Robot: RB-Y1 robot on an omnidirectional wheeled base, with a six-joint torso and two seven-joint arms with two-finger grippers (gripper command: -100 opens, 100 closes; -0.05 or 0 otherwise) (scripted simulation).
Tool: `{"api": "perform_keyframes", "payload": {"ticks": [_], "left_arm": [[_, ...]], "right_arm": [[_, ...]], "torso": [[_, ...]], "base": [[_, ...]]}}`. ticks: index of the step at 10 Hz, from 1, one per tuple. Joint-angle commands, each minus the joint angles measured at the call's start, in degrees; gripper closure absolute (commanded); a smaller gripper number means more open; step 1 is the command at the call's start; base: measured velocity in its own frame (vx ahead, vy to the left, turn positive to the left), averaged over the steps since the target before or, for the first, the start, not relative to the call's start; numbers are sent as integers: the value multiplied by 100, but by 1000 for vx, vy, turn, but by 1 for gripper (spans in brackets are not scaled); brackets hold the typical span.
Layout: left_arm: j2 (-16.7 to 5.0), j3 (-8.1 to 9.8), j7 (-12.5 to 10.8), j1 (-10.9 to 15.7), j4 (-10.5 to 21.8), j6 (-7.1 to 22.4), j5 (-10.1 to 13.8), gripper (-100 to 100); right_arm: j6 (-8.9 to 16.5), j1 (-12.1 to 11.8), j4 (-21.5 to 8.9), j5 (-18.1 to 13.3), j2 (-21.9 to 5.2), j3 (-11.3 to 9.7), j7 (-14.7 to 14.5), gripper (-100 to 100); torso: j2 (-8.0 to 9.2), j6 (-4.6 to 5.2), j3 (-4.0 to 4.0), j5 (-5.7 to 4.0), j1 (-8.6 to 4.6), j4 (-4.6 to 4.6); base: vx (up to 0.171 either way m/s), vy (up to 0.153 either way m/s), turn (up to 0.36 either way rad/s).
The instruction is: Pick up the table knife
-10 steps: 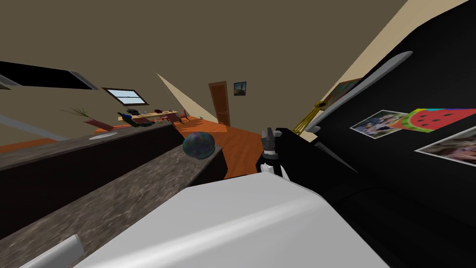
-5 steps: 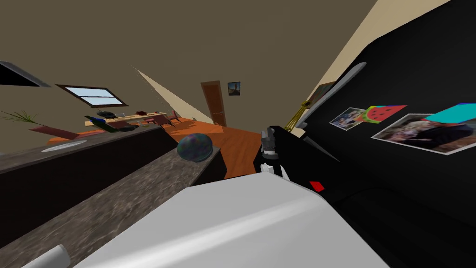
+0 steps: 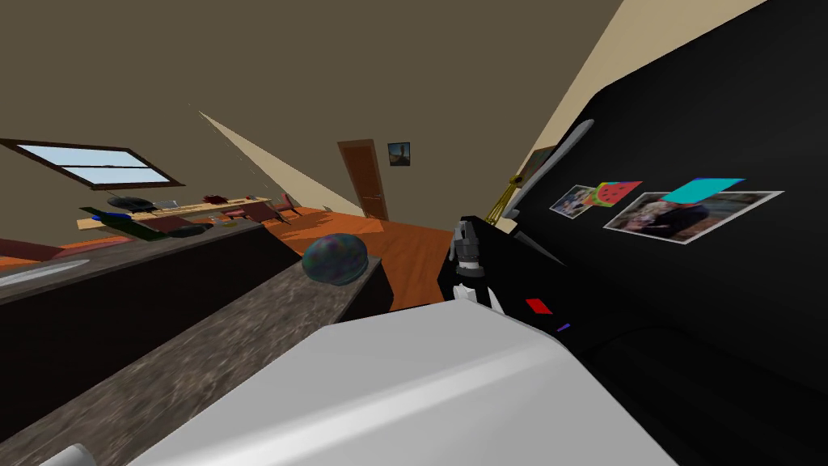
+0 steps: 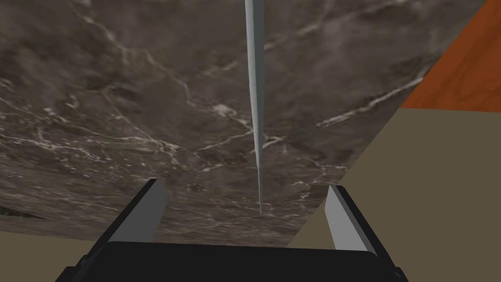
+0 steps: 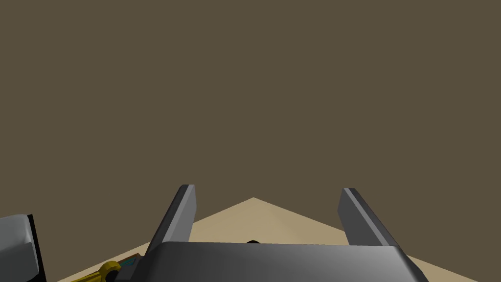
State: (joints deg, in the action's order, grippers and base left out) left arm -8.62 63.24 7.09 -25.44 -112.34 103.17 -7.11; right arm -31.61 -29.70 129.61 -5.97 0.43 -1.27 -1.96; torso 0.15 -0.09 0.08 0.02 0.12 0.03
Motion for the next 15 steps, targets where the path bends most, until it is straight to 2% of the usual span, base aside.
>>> {"api": "perform_keyframes", "payload": {"ticks": [1, 4, 5, 6, 7, 9, 10, 13, 14, 15], "left_arm": [[7, 55, -33, -4, 35, 256, 7, -100], [5, 93, -69, 7, 76, 575, 12, -100], [3, 94, -62, 1, 88, 491, 17, -100], [4, 95, -63, 1, 86, 516, 17, 0], [25, 294, 123, 196, 174, 405, -164, -100], [67, 641, 444, 568, 350, 187, -524, -100], [67, 693, 495, 587, 350, 187, -524, -100], [131, 1239, 1005, 1149, 613, -140, -1065, -100], [131, 1291, 1054, 1174, 613, -140, -1066, -100], [152, 1491, 1240, 1369, 701, -249, -1246, -100]], "right_arm": [[0, 0, 0, 0, 0, 0, 0, 0], [0, 0, 0, 0, 0, 0, 0, 0], [0, 0, 0, 0, 0, 0, 0, 0], [0, -1, 0, 0, 0, 0, 0, 0], [0, -1, 0, 0, 0, 0, 0, 0], [0, -1, 0, 0, 0, 0, 0, 0], [0, -1, 0, 0, 0, 0, 0, 0], [0, -1, 0, 0, 0, 0, 0, 0], [0, -1, 0, 0, 0, 0, 0, 0], [0, -1, 0, 0, 0, 0, 0, 0]], "torso": [[0, 0, 0, 0, 0, 0], [1, -1, 1, -1, -3, 0], [-2, -2, -1, -1, -8, 0], [-6, -2, -3, -2, -12, -1], [-8, -2, -4, -3, -14, -1], [-7, -2, -4, -4, -19, -1], [-6, -2, -3, -4, -19, -1], [-8, -2, -4, -4, -18, -2], [-7, -2, -4, -4, -19, -1], [-7, -3, -3, -4, -19, -1]], "base": [[-22, 36, -159], [-21, 26, -84], [-4, 4, -12], [0, 0, 0], [-5, -5, -1], [-10, -15, -2], [-9, -12, -2], [-8, -12, -2], [-8, -12, -1], [-8, -11, 0]]}}
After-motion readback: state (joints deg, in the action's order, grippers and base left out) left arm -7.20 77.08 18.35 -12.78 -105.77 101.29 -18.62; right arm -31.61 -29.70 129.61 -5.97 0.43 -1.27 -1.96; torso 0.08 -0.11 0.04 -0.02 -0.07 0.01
